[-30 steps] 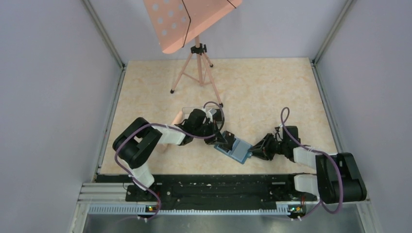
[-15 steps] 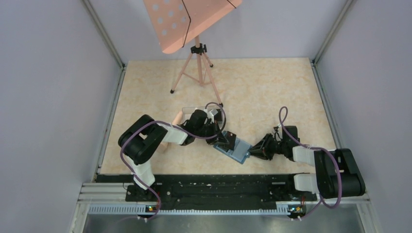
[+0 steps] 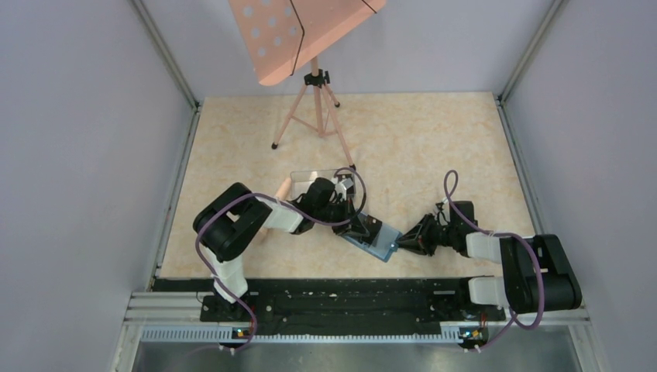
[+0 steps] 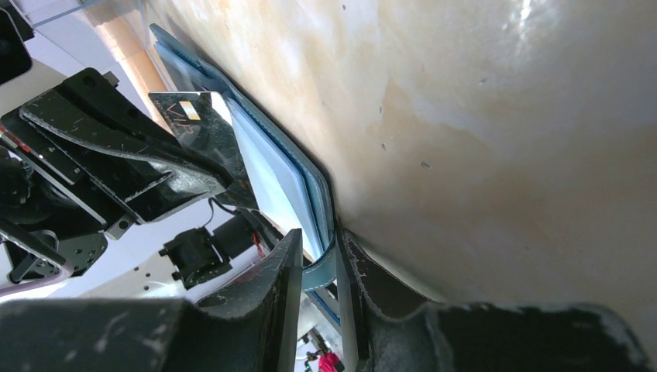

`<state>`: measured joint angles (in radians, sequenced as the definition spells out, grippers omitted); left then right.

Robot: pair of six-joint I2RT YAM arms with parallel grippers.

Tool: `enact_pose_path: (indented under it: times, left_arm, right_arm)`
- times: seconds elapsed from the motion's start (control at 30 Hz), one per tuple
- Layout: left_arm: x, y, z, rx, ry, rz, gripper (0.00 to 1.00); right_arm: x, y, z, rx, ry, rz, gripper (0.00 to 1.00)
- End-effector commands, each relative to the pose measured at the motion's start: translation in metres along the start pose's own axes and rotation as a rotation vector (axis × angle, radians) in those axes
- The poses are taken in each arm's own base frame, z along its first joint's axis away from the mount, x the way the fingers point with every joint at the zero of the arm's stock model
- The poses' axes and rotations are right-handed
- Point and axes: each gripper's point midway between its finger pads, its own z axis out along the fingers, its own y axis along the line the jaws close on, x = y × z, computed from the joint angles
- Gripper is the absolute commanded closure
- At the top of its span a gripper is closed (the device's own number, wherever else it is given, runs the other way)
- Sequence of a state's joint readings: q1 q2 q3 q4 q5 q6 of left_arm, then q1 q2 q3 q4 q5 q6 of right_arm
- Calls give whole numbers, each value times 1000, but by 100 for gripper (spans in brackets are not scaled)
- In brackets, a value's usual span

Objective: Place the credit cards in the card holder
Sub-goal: Insert the credit card into the card holder.

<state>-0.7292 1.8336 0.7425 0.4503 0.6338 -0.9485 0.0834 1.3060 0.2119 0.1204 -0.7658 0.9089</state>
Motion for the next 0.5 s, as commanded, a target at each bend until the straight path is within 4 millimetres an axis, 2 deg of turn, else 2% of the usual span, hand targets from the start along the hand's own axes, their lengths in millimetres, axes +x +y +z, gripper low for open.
enact_pose_path:
  times: [0.0,0.33,0.47]
  left_arm:
    - [0,-13,1,51,10,17,100]
    - [15,1,-11,-26,30,-43,100]
    - [15,3,-15,-57,17,-44,100]
  right_arm:
    - [-6,-6,4,40,-28,-39,77]
    - [-7,-7,4,44,-27,-44,77]
    - [-6,-8,4,48,-25,-47,77]
